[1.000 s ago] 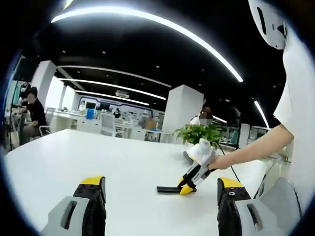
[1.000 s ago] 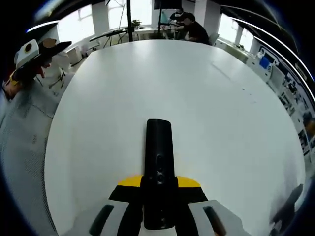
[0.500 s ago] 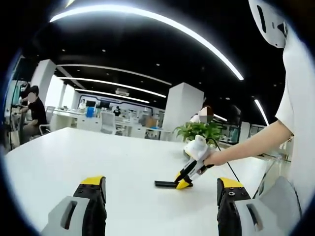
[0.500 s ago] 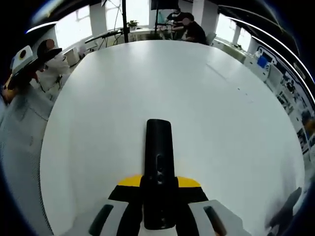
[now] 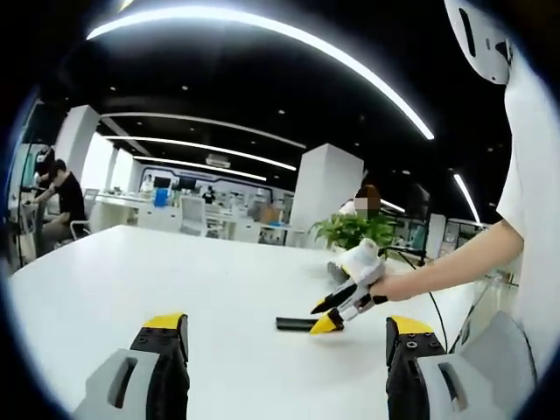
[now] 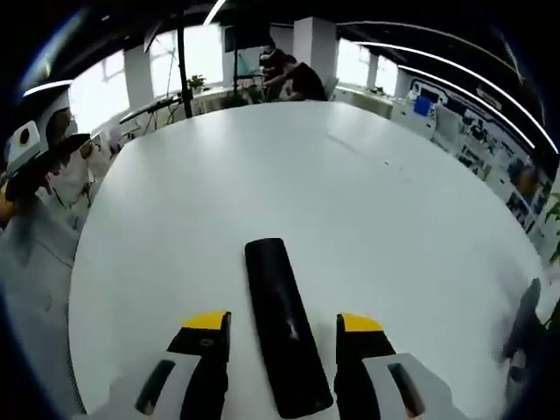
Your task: Press the specified remote control buttons in sequence, fully releasing each button before pressing the next.
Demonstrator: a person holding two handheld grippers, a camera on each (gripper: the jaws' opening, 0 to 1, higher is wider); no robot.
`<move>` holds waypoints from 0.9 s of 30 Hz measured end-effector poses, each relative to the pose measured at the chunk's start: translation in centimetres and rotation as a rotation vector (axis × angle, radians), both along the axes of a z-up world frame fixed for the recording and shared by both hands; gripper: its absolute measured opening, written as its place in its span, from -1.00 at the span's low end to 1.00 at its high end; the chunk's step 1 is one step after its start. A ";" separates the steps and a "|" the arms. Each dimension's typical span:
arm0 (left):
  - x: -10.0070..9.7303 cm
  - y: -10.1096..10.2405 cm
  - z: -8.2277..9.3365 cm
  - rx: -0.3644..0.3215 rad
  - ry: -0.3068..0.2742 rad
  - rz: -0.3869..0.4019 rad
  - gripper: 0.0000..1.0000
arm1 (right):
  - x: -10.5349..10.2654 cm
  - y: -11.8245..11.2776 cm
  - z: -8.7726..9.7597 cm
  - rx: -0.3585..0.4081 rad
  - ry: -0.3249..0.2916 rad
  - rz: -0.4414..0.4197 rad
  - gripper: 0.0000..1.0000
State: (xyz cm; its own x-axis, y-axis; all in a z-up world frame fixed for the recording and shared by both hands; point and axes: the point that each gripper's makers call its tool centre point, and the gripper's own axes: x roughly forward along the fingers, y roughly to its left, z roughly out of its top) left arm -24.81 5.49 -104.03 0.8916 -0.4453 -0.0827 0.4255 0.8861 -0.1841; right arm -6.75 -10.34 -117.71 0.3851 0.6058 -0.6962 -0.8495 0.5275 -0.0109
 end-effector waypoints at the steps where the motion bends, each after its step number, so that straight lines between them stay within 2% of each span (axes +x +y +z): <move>1: 0.0 0.0 0.0 0.001 0.000 0.000 0.94 | 0.3 -0.1 0.3 0.010 -0.017 -0.022 0.13; 5: 0.0 -0.1 -0.1 0.002 0.003 -0.003 0.94 | 0.4 -0.2 1.6 0.090 -0.045 -0.119 0.48; 8: 0.0 -0.1 -0.1 0.002 0.007 -0.005 0.94 | -0.1 -0.6 1.7 0.070 -0.049 -0.134 0.66; 12: 0.0 -0.1 -0.2 0.001 0.008 -0.007 0.94 | -0.3 -1.0 3.2 0.125 -0.091 -0.191 0.85; 17: 0.0 -0.2 -0.2 0.000 0.010 -0.008 0.94 | -0.7 -1.8 4.5 0.158 -0.122 -0.238 0.97; 27: -0.1 -0.2 -0.2 0.000 0.012 -0.011 0.94 | -2.3 -3.0 7.3 0.230 -0.171 -0.291 0.98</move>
